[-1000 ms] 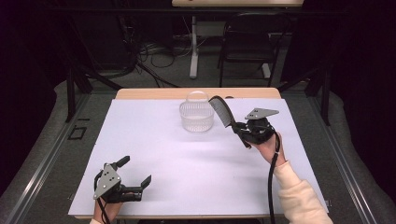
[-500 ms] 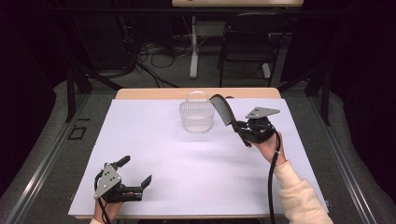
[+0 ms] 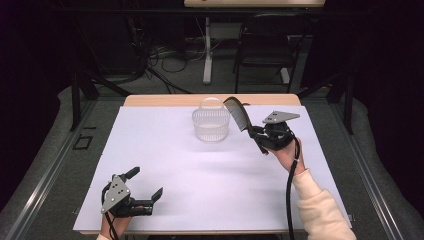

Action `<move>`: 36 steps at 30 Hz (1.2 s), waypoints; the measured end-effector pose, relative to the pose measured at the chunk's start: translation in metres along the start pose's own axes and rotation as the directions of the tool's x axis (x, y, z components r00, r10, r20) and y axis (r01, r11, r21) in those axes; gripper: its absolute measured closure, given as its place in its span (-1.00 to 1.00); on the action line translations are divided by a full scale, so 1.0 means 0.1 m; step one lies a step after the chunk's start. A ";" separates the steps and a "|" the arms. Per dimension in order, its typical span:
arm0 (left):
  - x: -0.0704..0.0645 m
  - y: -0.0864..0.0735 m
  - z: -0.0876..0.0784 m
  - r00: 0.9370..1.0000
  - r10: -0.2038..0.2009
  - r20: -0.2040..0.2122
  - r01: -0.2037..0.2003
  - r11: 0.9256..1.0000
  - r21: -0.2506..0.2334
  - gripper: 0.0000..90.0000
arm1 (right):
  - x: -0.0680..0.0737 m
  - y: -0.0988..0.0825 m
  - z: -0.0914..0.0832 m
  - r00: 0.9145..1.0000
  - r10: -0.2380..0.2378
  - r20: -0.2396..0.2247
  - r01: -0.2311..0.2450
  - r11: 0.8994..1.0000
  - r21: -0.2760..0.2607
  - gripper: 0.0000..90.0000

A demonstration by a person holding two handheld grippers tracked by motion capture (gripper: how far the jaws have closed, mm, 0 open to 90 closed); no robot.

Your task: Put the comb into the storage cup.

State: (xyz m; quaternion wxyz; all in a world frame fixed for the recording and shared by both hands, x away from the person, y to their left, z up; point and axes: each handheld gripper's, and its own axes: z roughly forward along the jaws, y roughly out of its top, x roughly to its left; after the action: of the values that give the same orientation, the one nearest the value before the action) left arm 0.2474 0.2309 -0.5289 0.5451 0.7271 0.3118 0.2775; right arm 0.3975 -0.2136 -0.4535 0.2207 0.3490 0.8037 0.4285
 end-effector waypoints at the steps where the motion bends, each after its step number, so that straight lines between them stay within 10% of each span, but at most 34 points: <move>1: 0.00 0.00 0.00 1.000 0.000 -0.002 0.000 1.000 -0.003 -1.00 | 0.00 0.01 0.00 1.000 -0.001 -0.001 0.001 1.000 0.000 0.62; 36: -0.01 0.00 0.01 1.000 -0.003 0.004 0.003 1.000 -0.001 -1.00 | -0.02 0.21 0.07 1.000 -0.005 0.009 0.005 1.000 -0.020 0.62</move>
State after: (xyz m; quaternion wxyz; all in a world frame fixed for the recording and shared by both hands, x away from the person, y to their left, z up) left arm 0.2481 0.2296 -0.5292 0.5465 0.7271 0.3115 0.2752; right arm 0.4113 -0.2035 -0.4397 0.2287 0.3466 0.7993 0.4344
